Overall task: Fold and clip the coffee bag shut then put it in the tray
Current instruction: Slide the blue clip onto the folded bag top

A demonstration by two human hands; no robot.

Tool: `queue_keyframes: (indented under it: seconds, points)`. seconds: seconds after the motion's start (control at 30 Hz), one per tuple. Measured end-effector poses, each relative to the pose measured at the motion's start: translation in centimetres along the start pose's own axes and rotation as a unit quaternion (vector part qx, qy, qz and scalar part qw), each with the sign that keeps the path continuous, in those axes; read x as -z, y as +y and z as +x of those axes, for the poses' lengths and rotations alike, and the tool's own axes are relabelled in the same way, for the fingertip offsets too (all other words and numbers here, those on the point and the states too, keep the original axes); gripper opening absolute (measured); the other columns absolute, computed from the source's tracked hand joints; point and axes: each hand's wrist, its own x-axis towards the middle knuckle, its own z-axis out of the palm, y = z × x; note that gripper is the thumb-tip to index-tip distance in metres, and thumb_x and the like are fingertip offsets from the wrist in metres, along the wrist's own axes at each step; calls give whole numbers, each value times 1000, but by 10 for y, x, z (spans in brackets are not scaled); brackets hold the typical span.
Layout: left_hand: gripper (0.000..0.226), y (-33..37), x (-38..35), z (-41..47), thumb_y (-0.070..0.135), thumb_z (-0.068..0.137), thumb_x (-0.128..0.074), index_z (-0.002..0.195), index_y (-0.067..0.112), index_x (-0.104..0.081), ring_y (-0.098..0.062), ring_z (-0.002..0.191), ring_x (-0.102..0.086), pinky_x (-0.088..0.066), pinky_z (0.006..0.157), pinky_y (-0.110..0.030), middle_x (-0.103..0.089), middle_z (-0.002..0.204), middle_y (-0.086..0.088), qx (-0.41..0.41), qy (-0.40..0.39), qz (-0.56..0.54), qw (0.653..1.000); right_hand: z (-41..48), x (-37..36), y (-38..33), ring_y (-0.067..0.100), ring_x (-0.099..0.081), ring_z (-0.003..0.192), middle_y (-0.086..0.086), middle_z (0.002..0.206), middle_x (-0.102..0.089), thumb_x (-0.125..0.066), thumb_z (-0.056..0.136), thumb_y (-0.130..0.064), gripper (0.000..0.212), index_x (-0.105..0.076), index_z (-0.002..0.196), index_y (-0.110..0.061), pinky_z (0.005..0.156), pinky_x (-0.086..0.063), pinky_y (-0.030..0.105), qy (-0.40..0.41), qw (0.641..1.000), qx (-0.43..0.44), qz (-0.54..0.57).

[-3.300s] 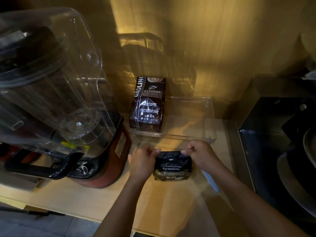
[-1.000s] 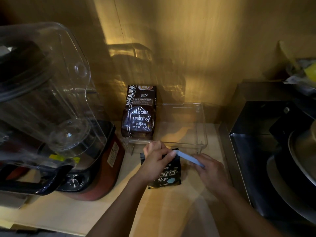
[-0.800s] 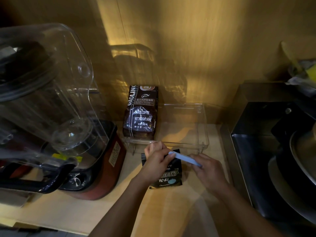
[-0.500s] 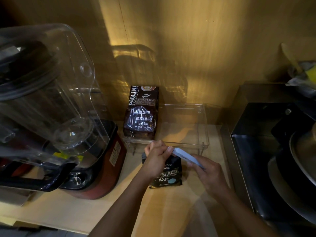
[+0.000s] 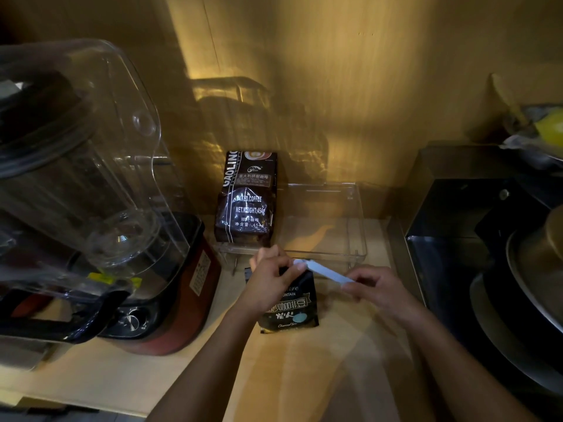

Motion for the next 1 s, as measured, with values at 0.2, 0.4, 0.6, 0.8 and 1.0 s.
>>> queue_keyframes:
  seconds: [0.2, 0.4, 0.6, 0.8, 1.0]
  points:
    - [10, -1, 6, -2, 18, 82, -63, 88, 21, -71, -17, 98, -36, -28, 89, -37, -41, 80, 12, -23, 1, 20, 1000, 8, 19, 7, 18, -58, 87, 8, 90, -63, -72, 71, -5, 14, -69, 85, -2, 77, -38, 5, 37, 984, 45, -171]
    - [17, -2, 7, -2, 6, 83, -59, 86, 19, -69, -14, 95, -36, -28, 89, -35, -43, 81, 14, -31, 1, 23, 999, 8, 17, 13, 10, -57, 83, 3, 87, -62, -74, 68, -3, 11, -71, 79, -4, 74, -34, -4, 112, 971, 84, -192]
    - [24, -4, 7, -2, 3, 82, -58, 70, 25, -56, -13, 92, -42, -34, 87, -36, -49, 81, 12, -21, 14, -7, 1000, 8, 12, 21, -2, -53, 82, -23, 82, -56, -75, 68, -10, 16, -73, 83, -16, 76, -36, 1, 81, 964, 72, -244]
    - [26, -6, 5, 0, 7, 82, -60, 73, 30, -53, -12, 84, -46, -36, 69, -21, -50, 87, 3, 8, 30, -34, 999, 9, 14, 16, 7, -54, 89, -6, 95, -68, -72, 73, -15, 20, -70, 92, -21, 82, -34, 29, 52, 954, 84, -282]
    - [26, -7, -1, 0, 11, 82, -61, 77, 36, -55, -9, 84, -45, -37, 70, -23, -51, 92, -2, 8, 36, -13, 999, 9, 8, 6, 11, -51, 95, -17, 101, -60, -66, 78, -21, 30, -60, 102, -38, 78, -31, 20, 28, 954, 70, -290]
